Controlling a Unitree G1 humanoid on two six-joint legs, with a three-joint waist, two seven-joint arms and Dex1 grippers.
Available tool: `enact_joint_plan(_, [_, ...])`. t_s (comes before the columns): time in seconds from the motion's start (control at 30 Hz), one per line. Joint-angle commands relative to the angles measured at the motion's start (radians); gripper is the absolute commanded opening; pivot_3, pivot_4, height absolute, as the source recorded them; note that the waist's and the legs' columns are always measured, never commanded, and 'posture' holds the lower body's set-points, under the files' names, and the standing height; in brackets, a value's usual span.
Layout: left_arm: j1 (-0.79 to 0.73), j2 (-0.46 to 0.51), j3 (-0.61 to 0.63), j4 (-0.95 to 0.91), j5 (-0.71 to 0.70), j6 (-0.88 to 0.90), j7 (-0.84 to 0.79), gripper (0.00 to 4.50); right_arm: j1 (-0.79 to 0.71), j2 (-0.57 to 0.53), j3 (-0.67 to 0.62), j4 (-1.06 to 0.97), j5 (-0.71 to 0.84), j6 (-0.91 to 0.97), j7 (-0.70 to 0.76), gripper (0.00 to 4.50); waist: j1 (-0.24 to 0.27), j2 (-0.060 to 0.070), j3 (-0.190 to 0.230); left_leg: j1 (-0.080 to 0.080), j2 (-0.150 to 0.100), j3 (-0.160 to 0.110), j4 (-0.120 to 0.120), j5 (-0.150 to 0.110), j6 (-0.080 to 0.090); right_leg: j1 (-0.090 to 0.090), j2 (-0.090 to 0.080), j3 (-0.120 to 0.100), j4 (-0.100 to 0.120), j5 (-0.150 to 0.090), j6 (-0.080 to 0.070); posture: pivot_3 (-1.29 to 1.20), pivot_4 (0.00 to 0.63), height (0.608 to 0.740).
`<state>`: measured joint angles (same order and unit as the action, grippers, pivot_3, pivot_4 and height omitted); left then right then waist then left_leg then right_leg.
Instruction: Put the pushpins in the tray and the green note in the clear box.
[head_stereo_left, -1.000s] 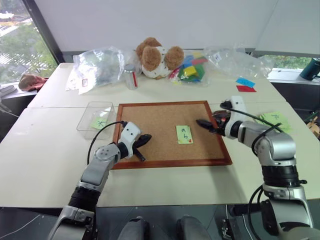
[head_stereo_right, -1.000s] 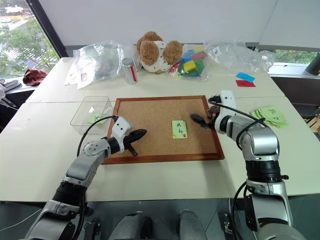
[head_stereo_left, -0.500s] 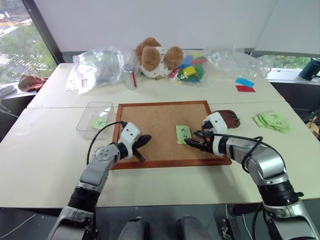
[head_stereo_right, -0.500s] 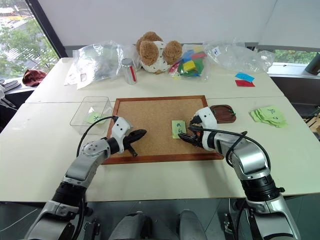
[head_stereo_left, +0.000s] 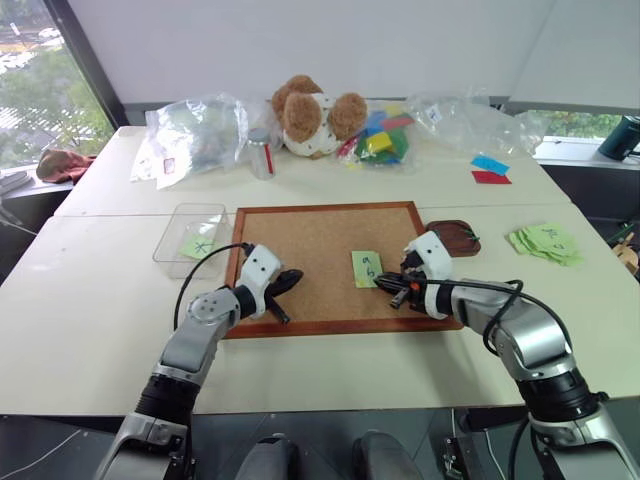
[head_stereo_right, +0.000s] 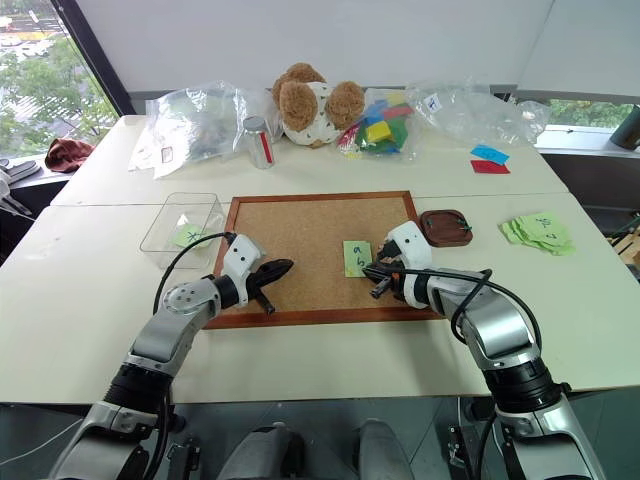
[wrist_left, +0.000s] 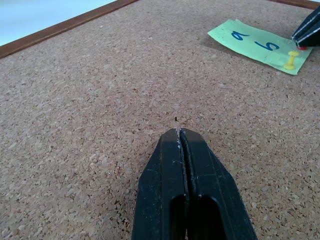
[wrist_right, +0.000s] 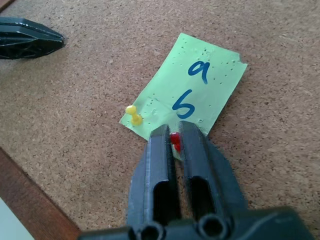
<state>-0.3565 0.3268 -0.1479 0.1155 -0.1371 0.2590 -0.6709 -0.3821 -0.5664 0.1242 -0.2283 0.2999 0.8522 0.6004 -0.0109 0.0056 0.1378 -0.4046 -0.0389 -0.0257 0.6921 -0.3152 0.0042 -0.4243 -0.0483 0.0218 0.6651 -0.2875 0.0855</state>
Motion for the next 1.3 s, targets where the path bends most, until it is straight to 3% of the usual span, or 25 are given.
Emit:
enact_joint_plan(0.03, [0.034, 0.006, -0.032, 0.031, 0.021, 0.038, -0.009, 0.00, 0.001, -0.011, -0.005, -0.036, -0.004, -0.003, 0.005, 0.39, 0.000, 0.000, 0.000, 0.000, 0.000, 0.000, 0.000, 0.000, 0.000, 0.000, 0.000, 0.000, 0.000, 0.000, 0.000, 0.00, 0.150, 0.740])
enact_joint_plan(0.7, [0.035, 0.004, -0.034, 0.033, 0.021, 0.040, -0.010, 0.00, -0.034, -0.004, -0.042, -0.079, 0.039, 0.043, 0.017, 0.18, 0.000, 0.000, 0.000, 0.000, 0.000, 0.000, 0.000, 0.000, 0.000, 0.000, 0.000, 0.000, 0.000, 0.000, 0.000, 0.00, 0.150, 0.740])
enact_joint_plan(1.0, [0.034, 0.004, -0.041, 0.042, 0.027, 0.038, -0.013, 0.00, -0.119, -0.024, -0.142, -0.120, 0.095, 0.107, -0.005, 0.18, 0.000, 0.000, 0.000, 0.000, 0.000, 0.000, 0.000, 0.000, 0.000, 0.000, 0.000, 0.000, 0.000, 0.000, 0.000, 0.00, 0.150, 0.740])
enact_joint_plan(1.17, [0.032, 0.004, -0.043, 0.047, 0.028, 0.035, -0.013, 0.00, -0.175, -0.025, -0.205, -0.086, 0.077, 0.112, -0.068, 0.18, 0.001, 0.000, 0.000, 0.000, 0.000, 0.000, -0.001, 0.000, 0.000, 0.000, 0.000, 0.000, 0.000, 0.000, 0.000, 0.00, 0.150, 0.740])
enact_joint_plan(1.3, [0.028, 0.001, -0.045, 0.053, 0.029, 0.031, -0.014, 0.00, -0.239, -0.004, -0.245, 0.082, -0.015, 0.055, -0.208, 0.18, 0.000, 0.000, 0.000, 0.000, 0.000, 0.000, -0.001, 0.000, 0.000, 0.000, 0.000, 0.000, 0.000, 0.000, 0.000, 0.00, 0.150, 0.740])
